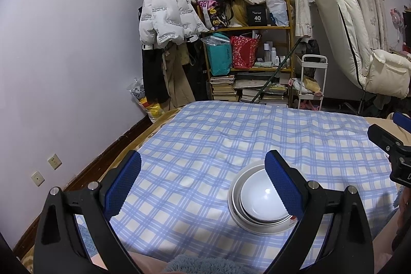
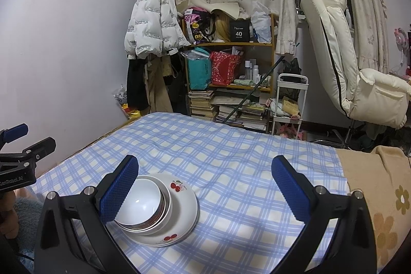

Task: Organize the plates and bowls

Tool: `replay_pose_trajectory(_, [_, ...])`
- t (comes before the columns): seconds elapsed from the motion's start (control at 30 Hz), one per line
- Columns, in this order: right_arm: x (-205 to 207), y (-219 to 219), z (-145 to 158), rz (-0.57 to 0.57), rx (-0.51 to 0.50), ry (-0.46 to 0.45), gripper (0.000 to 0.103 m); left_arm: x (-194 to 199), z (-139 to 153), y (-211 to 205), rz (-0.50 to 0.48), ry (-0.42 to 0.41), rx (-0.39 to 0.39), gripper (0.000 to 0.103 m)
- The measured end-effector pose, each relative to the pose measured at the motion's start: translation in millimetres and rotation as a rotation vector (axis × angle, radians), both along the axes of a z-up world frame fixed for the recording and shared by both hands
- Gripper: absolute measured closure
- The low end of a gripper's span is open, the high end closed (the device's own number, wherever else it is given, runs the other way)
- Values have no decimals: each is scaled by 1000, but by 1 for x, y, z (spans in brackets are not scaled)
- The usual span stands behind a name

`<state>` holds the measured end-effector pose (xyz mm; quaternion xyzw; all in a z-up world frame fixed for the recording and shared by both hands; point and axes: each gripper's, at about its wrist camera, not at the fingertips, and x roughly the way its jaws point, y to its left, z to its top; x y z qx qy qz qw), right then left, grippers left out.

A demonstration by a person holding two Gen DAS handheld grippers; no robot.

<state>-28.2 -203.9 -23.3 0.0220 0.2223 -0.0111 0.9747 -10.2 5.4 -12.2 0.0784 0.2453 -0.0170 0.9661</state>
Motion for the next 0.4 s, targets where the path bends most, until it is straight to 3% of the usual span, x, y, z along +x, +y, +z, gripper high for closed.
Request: replay_pose_trajectory(0.4, [2,-3,-2,-3,-1,1,0,0,0,-1,-1,-1,0,7])
